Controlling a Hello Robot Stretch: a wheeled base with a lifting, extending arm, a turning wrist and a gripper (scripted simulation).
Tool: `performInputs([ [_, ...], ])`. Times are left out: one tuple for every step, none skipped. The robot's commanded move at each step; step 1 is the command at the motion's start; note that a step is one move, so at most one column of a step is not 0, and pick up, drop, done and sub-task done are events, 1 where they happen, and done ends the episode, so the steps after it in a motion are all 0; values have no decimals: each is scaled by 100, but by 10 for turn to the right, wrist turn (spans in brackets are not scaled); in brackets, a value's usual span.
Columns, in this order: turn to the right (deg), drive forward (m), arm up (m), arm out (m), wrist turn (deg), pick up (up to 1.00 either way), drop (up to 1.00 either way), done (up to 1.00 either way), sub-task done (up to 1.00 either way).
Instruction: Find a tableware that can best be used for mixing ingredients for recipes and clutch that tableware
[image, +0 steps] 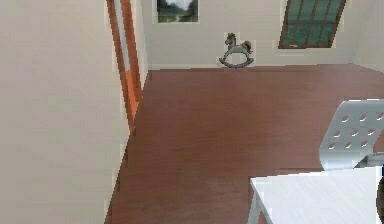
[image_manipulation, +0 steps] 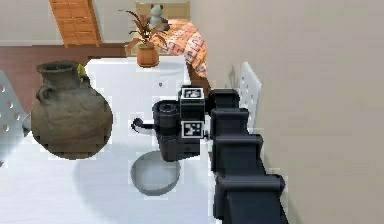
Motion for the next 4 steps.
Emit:
performInputs([
  [0, 0, -30, 0, 0, 0, 0, 0, 0],
  [0, 0, 0, 0, 0, 100, 0, 0, 0],
  [0, 0, 10, 0, 0, 0, 0, 0, 0],
  [0, 0, 0, 0, 0, 0, 0, 100, 0],
])
